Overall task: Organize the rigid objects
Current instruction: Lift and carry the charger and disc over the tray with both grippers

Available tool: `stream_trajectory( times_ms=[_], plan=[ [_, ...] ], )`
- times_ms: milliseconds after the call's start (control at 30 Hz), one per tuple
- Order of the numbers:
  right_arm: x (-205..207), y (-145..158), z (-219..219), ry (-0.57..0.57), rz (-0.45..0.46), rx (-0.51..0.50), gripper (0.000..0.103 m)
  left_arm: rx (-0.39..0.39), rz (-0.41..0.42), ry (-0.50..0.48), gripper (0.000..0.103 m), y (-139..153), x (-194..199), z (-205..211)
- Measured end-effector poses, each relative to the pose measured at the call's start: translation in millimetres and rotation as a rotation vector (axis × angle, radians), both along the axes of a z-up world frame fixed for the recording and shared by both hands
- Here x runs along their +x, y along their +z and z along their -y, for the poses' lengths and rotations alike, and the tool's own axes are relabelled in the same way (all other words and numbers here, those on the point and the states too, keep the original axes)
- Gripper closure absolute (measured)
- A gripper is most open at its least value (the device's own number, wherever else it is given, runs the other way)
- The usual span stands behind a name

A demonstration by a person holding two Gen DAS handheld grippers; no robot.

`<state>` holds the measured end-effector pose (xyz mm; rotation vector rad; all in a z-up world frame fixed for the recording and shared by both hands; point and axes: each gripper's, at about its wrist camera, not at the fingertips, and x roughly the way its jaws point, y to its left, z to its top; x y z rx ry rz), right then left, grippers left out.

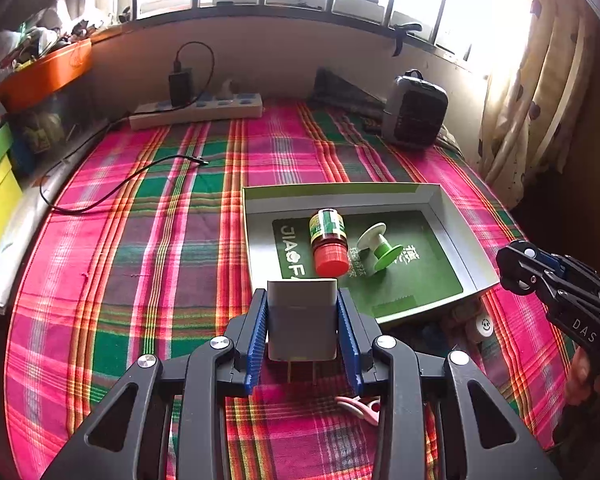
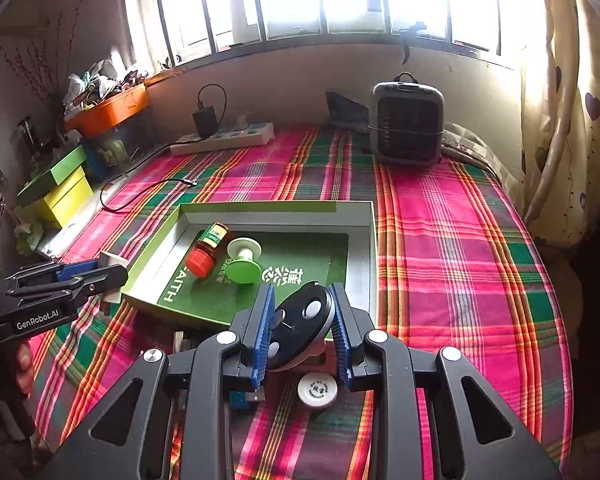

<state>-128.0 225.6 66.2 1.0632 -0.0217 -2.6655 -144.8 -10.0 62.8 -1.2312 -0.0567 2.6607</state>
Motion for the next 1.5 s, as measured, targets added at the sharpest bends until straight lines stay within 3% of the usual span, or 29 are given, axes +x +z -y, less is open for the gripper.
stream_trajectory(
  times_ms=[633,1167,1500],
  plan=[
    [-75.4,-18.3,10.1,0.030,0.073,0.014,0.074,-0.007,0.045,0.005,0.071,-13.2,-51.3,-5.8],
    [-104.8,-51.5,17.6,0.048,0.163,0.051,0.074,-0.015,0.090,0.016,0.071,-32.2,-70.9,-10.1],
    [-108.3,-58.5,20.7,0.050,0.163,0.087,0.074,-0.016,0.105,0.009,0.071,-40.3,-77.3,-17.2]
  ],
)
